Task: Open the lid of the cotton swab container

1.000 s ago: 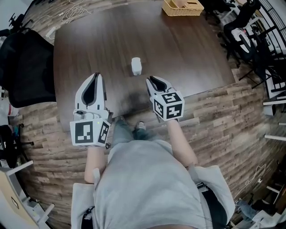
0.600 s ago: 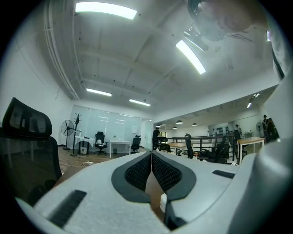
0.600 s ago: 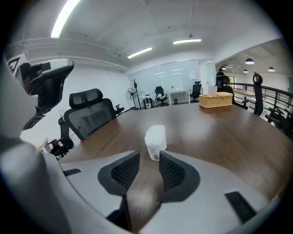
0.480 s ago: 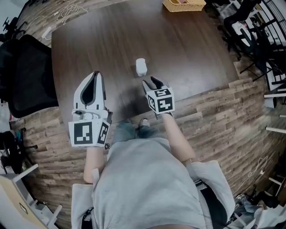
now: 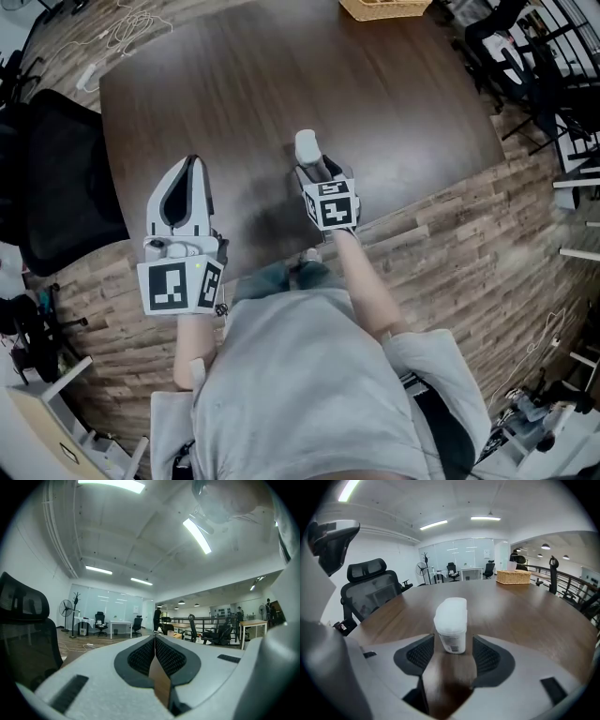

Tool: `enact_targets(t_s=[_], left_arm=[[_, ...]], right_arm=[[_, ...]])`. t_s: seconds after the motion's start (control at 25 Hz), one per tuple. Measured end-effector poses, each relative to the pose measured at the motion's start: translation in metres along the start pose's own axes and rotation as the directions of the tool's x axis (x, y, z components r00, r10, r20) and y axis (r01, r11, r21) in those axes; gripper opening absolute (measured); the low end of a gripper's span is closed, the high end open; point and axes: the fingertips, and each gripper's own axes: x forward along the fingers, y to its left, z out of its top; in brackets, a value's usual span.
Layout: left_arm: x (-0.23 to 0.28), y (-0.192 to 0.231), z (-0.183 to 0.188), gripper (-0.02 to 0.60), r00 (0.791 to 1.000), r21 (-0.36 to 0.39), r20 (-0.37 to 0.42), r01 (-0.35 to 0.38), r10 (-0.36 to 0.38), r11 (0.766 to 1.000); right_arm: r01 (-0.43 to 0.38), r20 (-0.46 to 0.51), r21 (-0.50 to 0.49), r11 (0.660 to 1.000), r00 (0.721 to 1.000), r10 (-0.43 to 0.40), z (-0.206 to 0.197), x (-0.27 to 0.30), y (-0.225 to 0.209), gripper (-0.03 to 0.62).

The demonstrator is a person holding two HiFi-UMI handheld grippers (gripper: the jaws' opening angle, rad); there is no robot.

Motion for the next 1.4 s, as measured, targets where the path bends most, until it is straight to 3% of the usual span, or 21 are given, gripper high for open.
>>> enact_targets(t_s=[0.6, 1.16, 1.4], left_arm=[[0.021, 0.044, -0.014, 0.011, 0.998, 0.001, -0.035, 0.047, -0.047, 0.999], [0.046, 0.018, -0.014, 0.011, 0.991, 0.005, -0.023, 0.131, -0.131, 0.991], [0.052, 0.001, -0.003, 0.011, 0.982, 0.03, 0.003, 0.189, -0.189, 0.982]], right_arm=[[0.148, 0.036, -0.03, 0.989, 0.989, -0.146, 0.008, 0.032, -0.002, 0.201], [0.043, 0.178, -0.171, 0.984, 0.984, -0.012, 0.07, -0.035, 0.01, 0.196], [-0.041, 0.228, -0.167, 0.985, 0.97, 0.08, 0.101, -0.071, 0.017, 0.196]])
